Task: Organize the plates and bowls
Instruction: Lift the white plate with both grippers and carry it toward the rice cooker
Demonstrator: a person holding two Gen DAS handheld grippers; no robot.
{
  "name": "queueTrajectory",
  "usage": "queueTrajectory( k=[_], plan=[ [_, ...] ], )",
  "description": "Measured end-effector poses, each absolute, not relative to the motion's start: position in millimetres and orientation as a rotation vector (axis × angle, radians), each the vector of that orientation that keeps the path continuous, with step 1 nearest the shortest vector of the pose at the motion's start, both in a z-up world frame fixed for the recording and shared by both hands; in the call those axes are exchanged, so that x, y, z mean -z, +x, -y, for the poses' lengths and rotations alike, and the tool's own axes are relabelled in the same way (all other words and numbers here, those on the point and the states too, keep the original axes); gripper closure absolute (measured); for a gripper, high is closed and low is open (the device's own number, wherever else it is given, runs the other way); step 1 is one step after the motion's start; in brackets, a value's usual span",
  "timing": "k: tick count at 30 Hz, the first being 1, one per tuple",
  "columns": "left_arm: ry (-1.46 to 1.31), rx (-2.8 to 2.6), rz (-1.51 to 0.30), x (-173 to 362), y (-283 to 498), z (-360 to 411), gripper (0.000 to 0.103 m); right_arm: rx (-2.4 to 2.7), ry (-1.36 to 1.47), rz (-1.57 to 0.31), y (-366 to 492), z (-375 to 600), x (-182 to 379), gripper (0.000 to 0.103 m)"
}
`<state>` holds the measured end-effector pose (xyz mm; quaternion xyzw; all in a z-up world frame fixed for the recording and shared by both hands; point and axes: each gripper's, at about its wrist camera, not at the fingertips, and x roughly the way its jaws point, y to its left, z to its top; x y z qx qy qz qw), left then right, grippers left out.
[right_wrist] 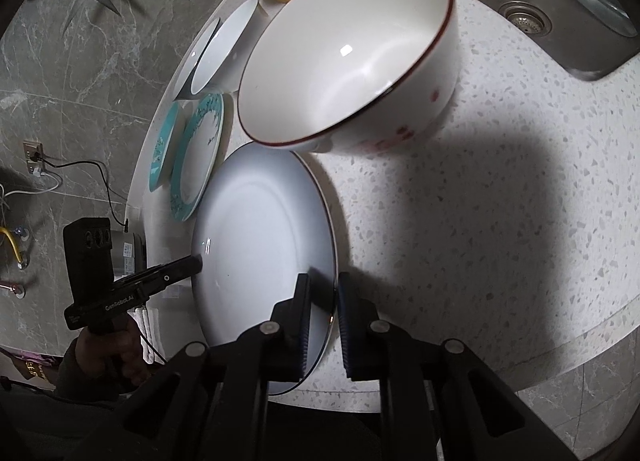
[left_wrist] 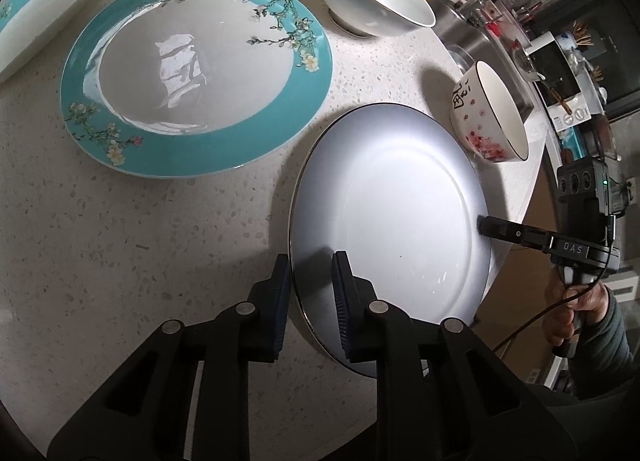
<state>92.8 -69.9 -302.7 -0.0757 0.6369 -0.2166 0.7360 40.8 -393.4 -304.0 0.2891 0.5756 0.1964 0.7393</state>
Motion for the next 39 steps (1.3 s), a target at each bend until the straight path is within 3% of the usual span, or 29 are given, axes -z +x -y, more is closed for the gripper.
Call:
queueTrajectory(
  k=[24,39],
  plan=[
    [-0.190,0.461,-1.367,267,70,41,0.085,-0.444,0.574,-1.258,37,365,273,0.087],
    [-0.292,0.293,-1.301,234,38,-76,0.085,-0.594,0.492,-1.279,49,266,255,0.088]
  ],
)
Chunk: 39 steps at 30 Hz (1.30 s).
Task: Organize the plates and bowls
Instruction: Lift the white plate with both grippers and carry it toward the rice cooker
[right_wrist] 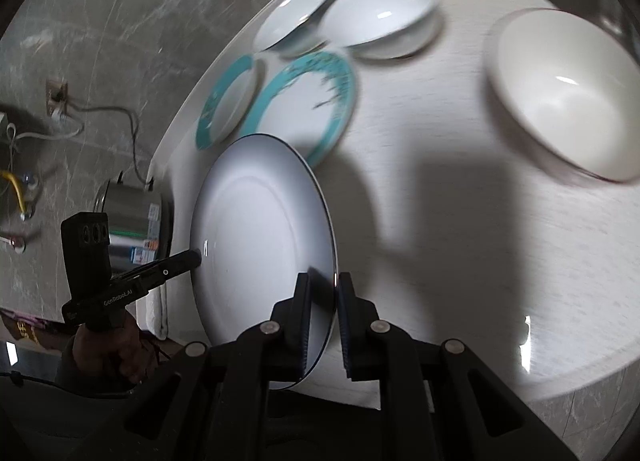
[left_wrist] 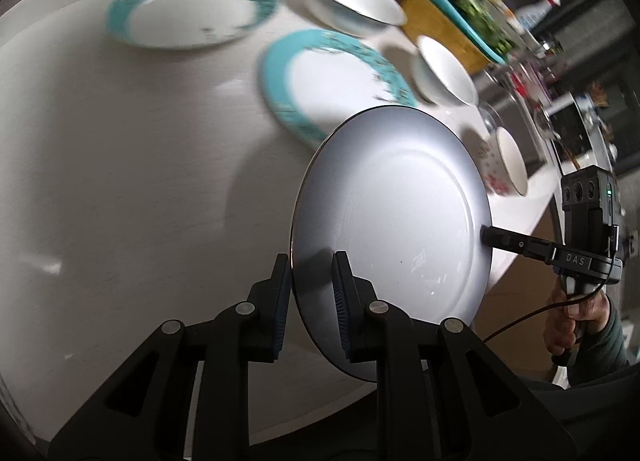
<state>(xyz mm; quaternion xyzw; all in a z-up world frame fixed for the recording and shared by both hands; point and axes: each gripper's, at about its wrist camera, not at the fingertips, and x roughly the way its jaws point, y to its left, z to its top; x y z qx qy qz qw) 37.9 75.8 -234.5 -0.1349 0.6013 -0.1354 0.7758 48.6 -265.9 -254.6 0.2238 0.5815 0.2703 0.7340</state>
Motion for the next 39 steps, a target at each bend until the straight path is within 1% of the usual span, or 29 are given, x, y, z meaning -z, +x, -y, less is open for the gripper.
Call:
queueTrajectory(
  k=[7,17,26,39],
  plan=[
    [-0.340,0.194,-1.293,238,21,-147,0.085,-0.668,0.447,-1.313,58,200,263,0.088],
    [-0.379,0.147,-1.312,269,18,-216,0.084,-0.700,0.400,-1.363,70,134,283,0.088],
    [-0.353,0.159,-1.334,291,29,-226,0.084,-0.653,0.387,-1.388,73,124,301,0.088],
    [-0.343,0.158,-1.326,296,39,-212,0.082,-0.603,0.326,-1.356,71,119,300,0.086]
  ],
)
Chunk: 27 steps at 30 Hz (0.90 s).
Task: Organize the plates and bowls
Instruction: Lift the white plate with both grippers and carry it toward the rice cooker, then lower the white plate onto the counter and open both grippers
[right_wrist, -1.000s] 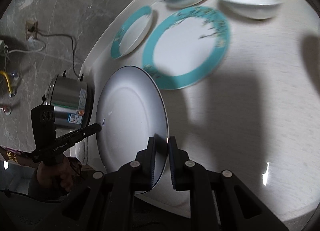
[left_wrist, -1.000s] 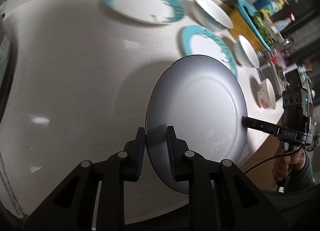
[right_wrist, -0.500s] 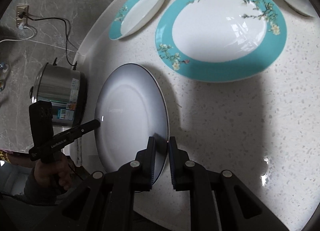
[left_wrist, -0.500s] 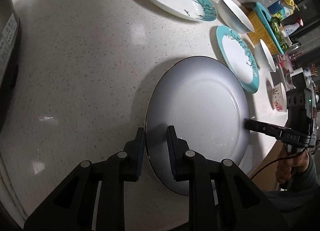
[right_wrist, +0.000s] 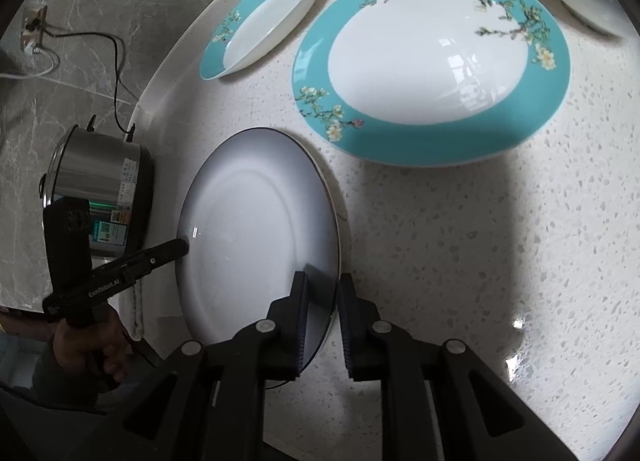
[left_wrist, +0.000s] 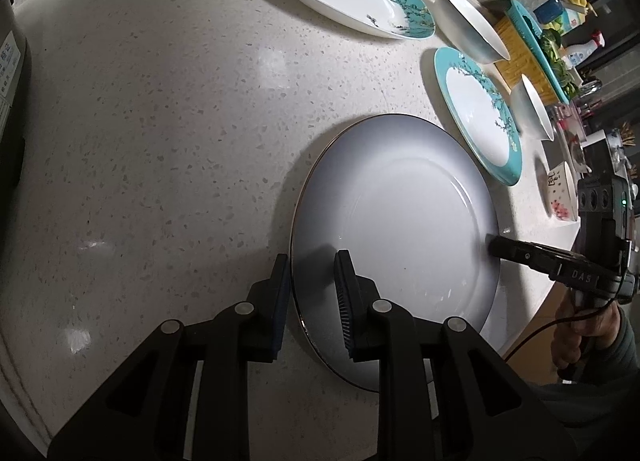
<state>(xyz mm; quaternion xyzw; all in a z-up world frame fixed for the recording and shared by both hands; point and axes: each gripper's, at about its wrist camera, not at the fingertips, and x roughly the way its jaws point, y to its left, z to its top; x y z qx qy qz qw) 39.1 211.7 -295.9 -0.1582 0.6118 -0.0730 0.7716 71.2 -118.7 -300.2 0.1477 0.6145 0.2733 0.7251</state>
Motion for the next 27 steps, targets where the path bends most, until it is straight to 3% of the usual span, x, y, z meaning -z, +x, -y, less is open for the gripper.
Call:
queueTrajectory(
  k=[5,6,7,8,10,13,16,21,27],
  plan=[
    [-0.342,0.121,-1.279,285,38,-214,0.081,-0.593,0.285,-1.325,67,114,296,0.082],
    [-0.344,0.120,-1.241,273,41,-215,0.080,-0.584,0.281,-1.305,66,115,291,0.078],
    [-0.344,0.121,-1.216,265,43,-216,0.068,-0.578,0.289,-1.279,65,119,285,0.065],
    [-0.337,0.128,-1.172,253,47,-216,0.043,-0.566,0.296,-1.249,65,122,277,0.057],
    [-0.331,0.177,-1.054,225,56,-212,0.024,-0.522,0.319,-1.165,63,136,257,0.030],
    [-0.322,0.302,-0.951,197,73,-196,0.023,-0.459,0.412,-1.033,58,161,227,0.014],
    [-0.292,0.402,-0.978,192,99,-171,0.021,-0.410,0.537,-0.952,50,183,213,0.006],
    [-0.213,0.461,-1.078,207,156,-131,0.021,-0.288,0.654,-0.930,39,205,210,0.007],
    [-0.100,0.469,-1.149,231,207,-89,0.021,-0.210,0.576,-0.920,73,215,212,0.022]
  ],
)
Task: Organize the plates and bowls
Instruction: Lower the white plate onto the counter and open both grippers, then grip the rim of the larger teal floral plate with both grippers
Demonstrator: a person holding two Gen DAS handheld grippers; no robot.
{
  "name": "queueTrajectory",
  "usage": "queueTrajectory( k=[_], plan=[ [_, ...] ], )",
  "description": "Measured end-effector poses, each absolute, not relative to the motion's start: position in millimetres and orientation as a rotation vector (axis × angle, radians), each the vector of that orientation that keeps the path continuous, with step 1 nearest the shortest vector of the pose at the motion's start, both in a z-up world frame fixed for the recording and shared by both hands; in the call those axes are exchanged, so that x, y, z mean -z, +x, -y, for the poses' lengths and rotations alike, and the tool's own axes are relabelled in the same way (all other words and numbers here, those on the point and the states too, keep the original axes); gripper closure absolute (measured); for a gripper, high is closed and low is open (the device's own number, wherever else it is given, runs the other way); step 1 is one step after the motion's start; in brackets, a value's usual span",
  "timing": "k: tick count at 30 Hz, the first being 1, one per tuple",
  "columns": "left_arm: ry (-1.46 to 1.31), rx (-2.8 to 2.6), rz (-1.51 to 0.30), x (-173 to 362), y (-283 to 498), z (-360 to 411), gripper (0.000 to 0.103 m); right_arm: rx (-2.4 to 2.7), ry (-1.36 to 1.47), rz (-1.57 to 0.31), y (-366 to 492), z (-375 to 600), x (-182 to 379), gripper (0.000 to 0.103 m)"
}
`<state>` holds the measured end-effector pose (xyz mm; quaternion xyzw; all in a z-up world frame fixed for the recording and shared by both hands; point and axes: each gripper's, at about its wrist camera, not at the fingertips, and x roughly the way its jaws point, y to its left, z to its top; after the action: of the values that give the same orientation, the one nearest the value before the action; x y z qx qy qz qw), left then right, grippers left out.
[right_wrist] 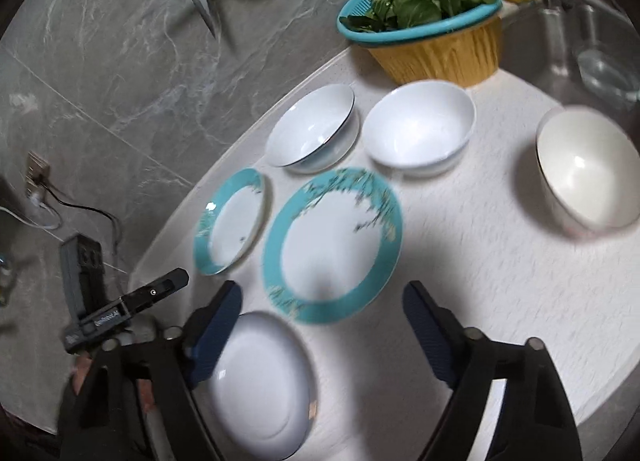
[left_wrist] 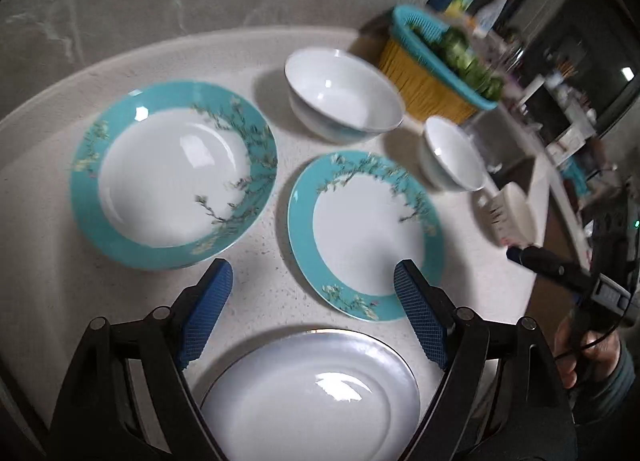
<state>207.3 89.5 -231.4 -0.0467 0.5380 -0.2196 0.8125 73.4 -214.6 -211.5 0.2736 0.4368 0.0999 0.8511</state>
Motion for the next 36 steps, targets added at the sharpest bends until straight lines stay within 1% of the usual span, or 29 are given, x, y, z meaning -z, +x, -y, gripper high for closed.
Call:
queueTrajectory(
  k=[3,5,7,15,23,24,26,30,32,34,36],
  plan=[
    [-0.093,0.468,-1.183,244,218,-74,0.022,-0.201,0.595,-0.958,98,223,227,0.032],
    [-0.074,0.468,-1.198,252,220,-64,0.022,-0.199,0.616,-0.983,110,229,239,0.034],
    [-0.073,0.464,-1.221,261,225,-59,0.022,-0.223,0.618,-1.002,119,233,247,0.039],
    [-0.085,0.445,-1.269,283,249,-47,0.022,-0.243,0.652,-1.054,139,250,272,0.039],
    [-0.106,0.438,-1.315,300,257,-41,0.022,-0.270,0.666,-1.078,152,254,282,0.041],
    [-0.109,0.439,-1.317,301,258,-41,0.023,-0.274,0.667,-1.083,153,254,284,0.043],
    [-0.111,0.440,-1.319,302,260,-39,0.028,-0.278,0.669,-1.088,156,254,286,0.044],
    [-0.117,0.441,-1.332,309,267,-35,0.029,-0.291,0.671,-1.084,162,253,288,0.046],
    [-0.125,0.441,-1.345,314,269,-34,0.039,-0.299,0.669,-1.085,166,252,289,0.046],
    [-0.130,0.441,-1.357,319,270,-34,0.042,-0.314,0.663,-1.092,170,248,290,0.050],
    [-0.128,0.443,-1.355,319,271,-33,0.042,-0.327,0.659,-1.100,172,244,290,0.052]
  ],
)
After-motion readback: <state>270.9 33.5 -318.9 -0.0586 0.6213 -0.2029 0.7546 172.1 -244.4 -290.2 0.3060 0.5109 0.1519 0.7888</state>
